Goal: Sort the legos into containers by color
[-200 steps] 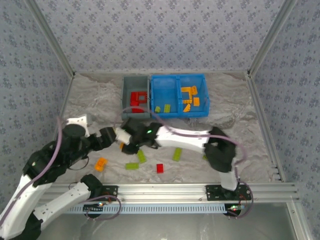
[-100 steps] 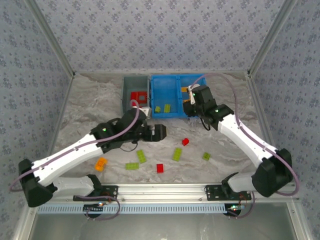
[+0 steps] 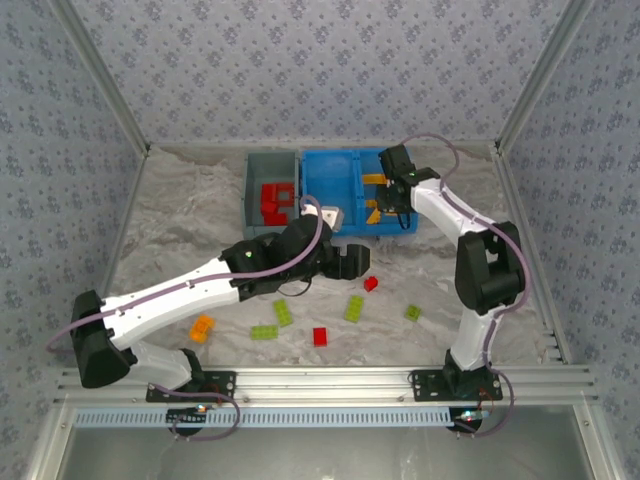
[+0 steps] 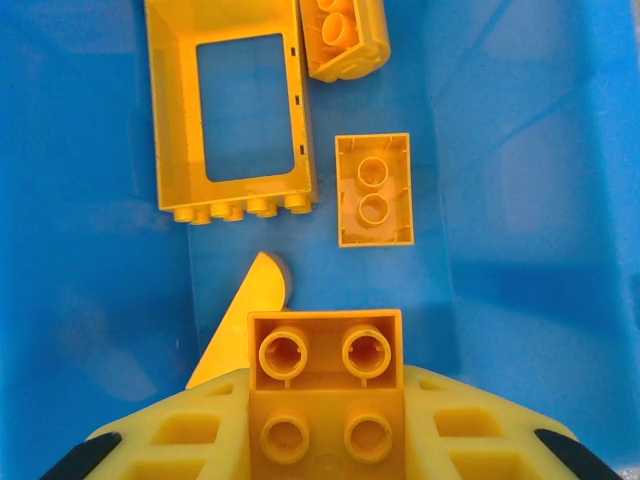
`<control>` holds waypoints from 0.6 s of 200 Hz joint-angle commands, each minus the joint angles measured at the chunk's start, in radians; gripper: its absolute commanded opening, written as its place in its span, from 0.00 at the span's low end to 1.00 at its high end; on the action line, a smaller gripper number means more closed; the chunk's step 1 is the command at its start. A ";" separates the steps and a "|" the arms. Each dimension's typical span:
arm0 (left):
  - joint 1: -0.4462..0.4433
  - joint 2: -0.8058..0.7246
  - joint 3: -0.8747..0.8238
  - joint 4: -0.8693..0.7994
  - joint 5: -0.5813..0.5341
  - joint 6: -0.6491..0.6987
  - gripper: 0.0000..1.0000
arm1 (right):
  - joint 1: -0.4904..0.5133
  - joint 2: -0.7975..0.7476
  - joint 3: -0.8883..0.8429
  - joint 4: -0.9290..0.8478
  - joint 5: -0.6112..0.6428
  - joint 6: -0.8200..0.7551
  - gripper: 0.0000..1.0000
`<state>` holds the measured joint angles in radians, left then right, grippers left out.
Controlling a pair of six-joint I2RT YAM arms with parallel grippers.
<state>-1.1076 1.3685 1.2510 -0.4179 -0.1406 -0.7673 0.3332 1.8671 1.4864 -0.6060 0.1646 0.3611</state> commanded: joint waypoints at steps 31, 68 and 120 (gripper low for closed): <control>-0.031 0.051 0.063 -0.016 -0.062 0.035 0.91 | -0.021 0.100 0.059 -0.060 -0.029 0.048 0.28; -0.041 0.058 0.061 -0.037 -0.077 0.041 0.90 | -0.026 0.140 0.081 -0.064 -0.055 0.042 0.34; -0.055 0.061 0.064 -0.080 -0.103 0.041 0.90 | -0.022 0.101 0.083 -0.066 -0.056 0.034 0.57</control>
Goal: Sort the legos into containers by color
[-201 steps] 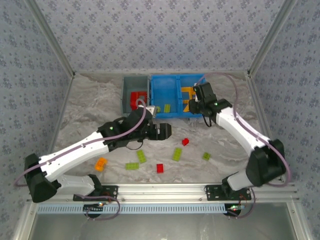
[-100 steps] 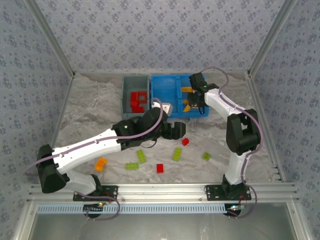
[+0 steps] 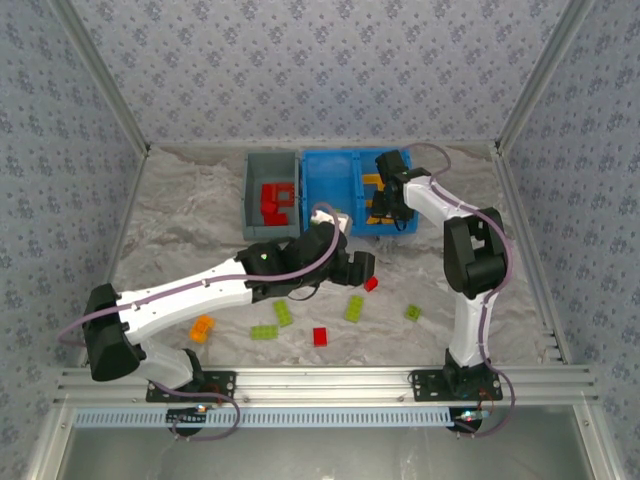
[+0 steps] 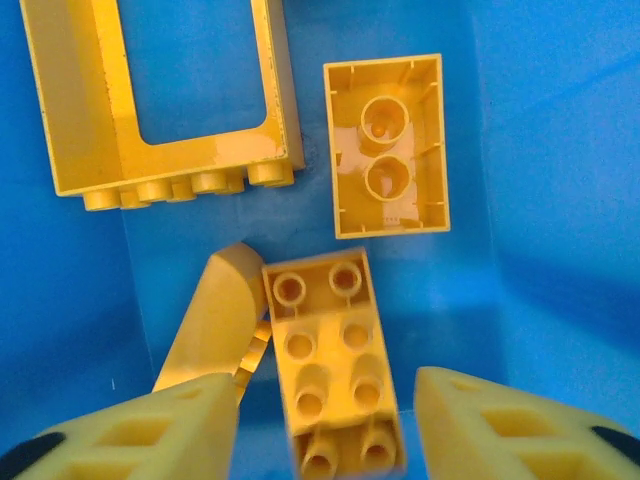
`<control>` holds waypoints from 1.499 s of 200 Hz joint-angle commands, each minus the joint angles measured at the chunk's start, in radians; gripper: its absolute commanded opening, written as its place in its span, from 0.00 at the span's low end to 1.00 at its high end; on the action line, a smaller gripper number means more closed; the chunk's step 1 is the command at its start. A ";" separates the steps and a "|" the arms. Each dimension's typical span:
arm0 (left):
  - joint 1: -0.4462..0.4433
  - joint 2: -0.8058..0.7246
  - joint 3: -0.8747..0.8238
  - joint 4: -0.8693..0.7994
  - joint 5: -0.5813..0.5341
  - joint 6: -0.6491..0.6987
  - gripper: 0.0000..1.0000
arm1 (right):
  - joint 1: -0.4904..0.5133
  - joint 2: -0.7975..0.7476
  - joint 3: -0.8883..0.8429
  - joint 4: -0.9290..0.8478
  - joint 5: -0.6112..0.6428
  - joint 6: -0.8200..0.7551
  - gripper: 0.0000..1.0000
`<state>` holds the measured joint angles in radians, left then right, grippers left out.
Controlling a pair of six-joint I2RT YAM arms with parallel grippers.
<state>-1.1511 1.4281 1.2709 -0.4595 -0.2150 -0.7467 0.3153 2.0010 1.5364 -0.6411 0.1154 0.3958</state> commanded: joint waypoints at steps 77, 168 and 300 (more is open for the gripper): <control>0.000 0.175 0.146 -0.116 0.085 0.224 0.82 | 0.069 -0.521 -0.128 -0.040 0.109 -0.030 0.57; 0.037 0.589 0.370 -0.258 0.124 0.377 0.75 | 0.362 -1.479 -0.469 -0.343 0.256 0.135 0.66; 0.094 0.733 0.453 -0.225 0.184 0.376 0.30 | 0.362 -1.455 -0.472 -0.311 0.202 0.116 0.66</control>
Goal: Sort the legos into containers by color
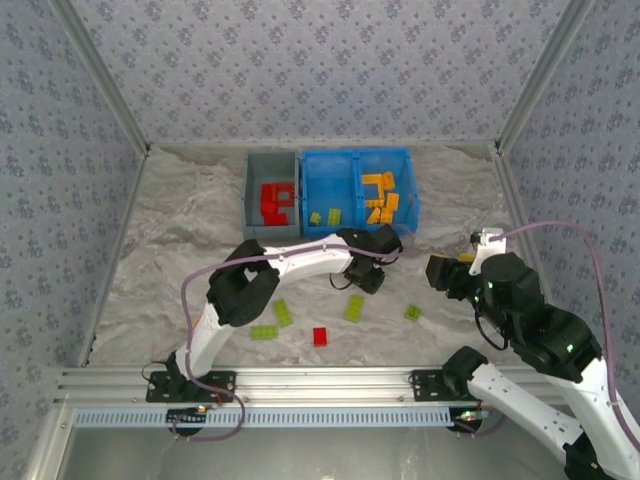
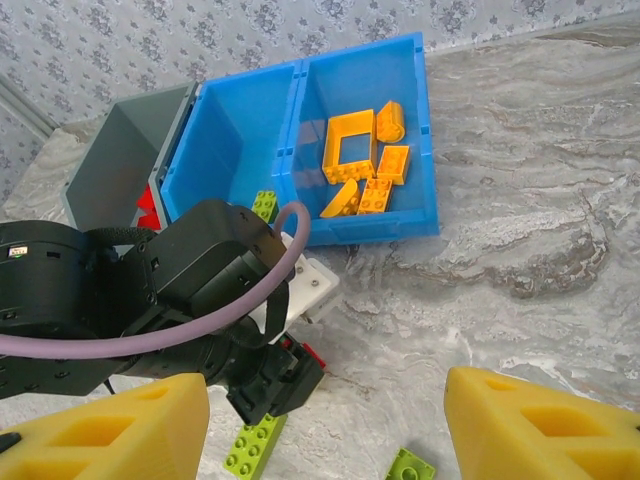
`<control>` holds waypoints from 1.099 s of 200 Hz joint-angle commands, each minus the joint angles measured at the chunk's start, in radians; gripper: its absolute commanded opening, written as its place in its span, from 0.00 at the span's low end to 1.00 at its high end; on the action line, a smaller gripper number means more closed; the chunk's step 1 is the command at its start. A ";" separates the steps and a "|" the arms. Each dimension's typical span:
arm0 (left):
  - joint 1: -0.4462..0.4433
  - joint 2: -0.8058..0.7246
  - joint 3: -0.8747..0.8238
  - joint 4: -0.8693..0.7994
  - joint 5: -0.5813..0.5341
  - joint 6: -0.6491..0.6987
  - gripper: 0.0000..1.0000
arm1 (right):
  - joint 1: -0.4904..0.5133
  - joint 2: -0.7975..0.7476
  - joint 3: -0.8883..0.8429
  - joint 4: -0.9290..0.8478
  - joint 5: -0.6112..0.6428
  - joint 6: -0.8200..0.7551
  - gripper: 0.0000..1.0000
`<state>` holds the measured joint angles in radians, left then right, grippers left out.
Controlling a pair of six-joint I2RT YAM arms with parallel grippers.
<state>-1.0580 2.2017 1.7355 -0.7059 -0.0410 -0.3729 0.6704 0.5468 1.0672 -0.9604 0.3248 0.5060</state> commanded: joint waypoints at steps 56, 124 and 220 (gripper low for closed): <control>0.064 -0.315 -0.159 -0.006 -0.145 -0.084 0.27 | 0.006 0.077 -0.067 0.129 -0.159 -0.072 0.65; 0.419 -0.514 -0.255 -0.098 -0.197 -0.088 0.26 | 0.268 0.413 -0.076 0.502 -0.181 -0.203 0.64; 0.590 -0.200 -0.054 -0.106 -0.269 -0.115 0.26 | 0.466 0.722 0.028 0.740 -0.019 -0.202 0.64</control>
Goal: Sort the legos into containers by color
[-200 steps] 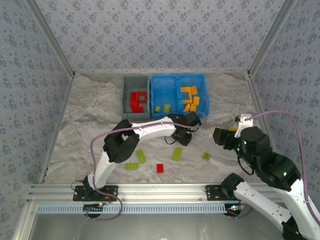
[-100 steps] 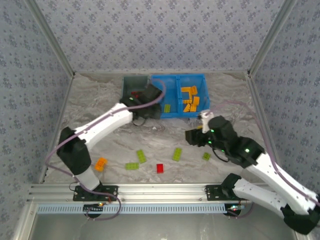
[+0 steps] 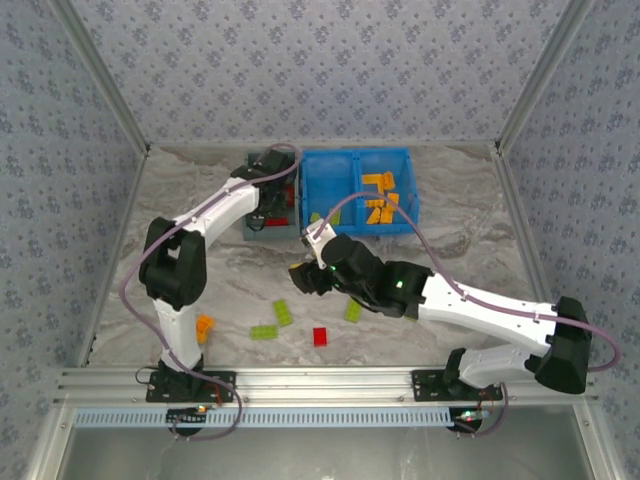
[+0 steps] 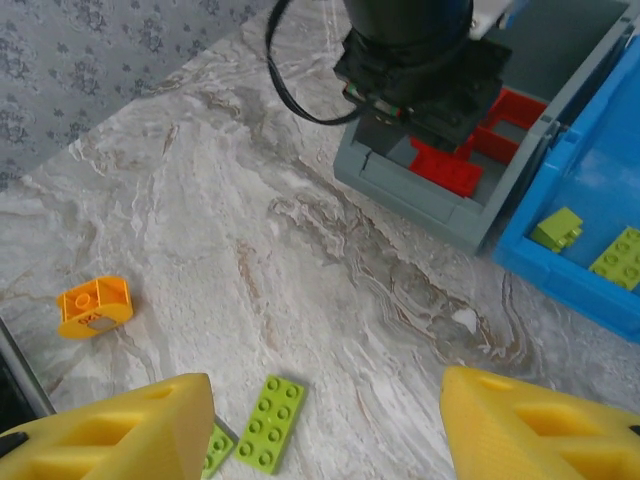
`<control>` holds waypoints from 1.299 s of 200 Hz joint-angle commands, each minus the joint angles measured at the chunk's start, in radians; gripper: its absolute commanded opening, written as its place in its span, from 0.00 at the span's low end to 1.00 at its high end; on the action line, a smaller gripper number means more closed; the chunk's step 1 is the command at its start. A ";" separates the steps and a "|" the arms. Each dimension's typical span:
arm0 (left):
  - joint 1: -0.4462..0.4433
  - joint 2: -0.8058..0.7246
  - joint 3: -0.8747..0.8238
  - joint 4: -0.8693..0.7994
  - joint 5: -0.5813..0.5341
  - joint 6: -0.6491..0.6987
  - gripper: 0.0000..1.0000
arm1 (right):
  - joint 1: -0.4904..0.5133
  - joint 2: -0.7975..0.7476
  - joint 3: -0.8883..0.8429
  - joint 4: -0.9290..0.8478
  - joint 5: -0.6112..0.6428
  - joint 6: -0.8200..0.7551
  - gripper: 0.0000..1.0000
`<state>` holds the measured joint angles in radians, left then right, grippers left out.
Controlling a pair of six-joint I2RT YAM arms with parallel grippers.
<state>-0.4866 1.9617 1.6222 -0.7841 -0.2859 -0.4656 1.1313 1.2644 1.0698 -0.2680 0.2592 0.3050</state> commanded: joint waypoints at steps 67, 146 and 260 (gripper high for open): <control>0.020 0.022 0.045 -0.036 0.006 -0.044 0.53 | 0.007 0.019 -0.014 0.026 0.031 0.018 0.66; -0.077 -0.377 -0.043 -0.092 -0.093 -0.112 0.68 | 0.081 0.266 0.054 -0.085 0.050 0.205 0.71; -0.094 -1.146 -0.489 -0.096 0.157 -0.180 0.67 | 0.087 0.771 0.367 -0.293 -0.086 0.404 0.59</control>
<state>-0.5766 0.8589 1.1748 -0.8574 -0.2161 -0.6250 1.2255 1.9884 1.3899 -0.4896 0.1932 0.6746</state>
